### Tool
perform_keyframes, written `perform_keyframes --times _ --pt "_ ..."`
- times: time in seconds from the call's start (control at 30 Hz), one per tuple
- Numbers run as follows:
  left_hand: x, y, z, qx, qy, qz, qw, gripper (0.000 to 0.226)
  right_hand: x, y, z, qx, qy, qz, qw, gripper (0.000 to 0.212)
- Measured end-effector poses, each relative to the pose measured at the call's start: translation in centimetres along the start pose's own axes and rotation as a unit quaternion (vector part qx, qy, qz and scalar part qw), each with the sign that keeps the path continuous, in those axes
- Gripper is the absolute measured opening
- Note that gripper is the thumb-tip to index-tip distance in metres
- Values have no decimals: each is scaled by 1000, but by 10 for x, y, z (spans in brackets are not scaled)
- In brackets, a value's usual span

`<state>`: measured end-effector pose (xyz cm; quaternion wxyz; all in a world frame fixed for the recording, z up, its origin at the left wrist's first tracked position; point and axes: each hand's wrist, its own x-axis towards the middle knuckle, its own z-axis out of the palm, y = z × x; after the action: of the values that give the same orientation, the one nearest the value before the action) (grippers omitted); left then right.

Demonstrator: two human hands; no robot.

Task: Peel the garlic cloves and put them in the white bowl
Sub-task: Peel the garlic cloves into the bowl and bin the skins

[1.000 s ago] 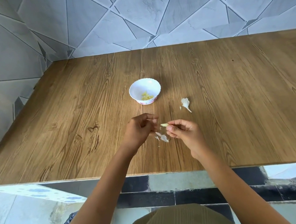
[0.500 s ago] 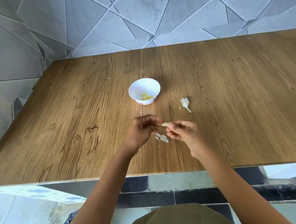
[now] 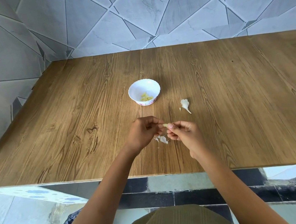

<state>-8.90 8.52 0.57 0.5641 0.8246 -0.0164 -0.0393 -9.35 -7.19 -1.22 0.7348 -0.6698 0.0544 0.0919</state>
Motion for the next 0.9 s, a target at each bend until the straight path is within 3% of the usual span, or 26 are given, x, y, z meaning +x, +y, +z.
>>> perform_keyframes --times 0.13,0.4,0.7,0.9 --pt "-1 1 -2 -24 -27 -23 999 29 1 0 -2 7 5 0 1000 5" --pt "0 2 -2 -50 -16 -5 999 7 0 0 -3 -21 -24 -20 999 8" --pt "-5 7 -9 -85 -35 -63 994 18 -1 8 0 -83 -28 -77 993 7" --pt "-7 7 -10 -59 -35 -42 997 11 1 12 1 -123 -27 -102 987 13"
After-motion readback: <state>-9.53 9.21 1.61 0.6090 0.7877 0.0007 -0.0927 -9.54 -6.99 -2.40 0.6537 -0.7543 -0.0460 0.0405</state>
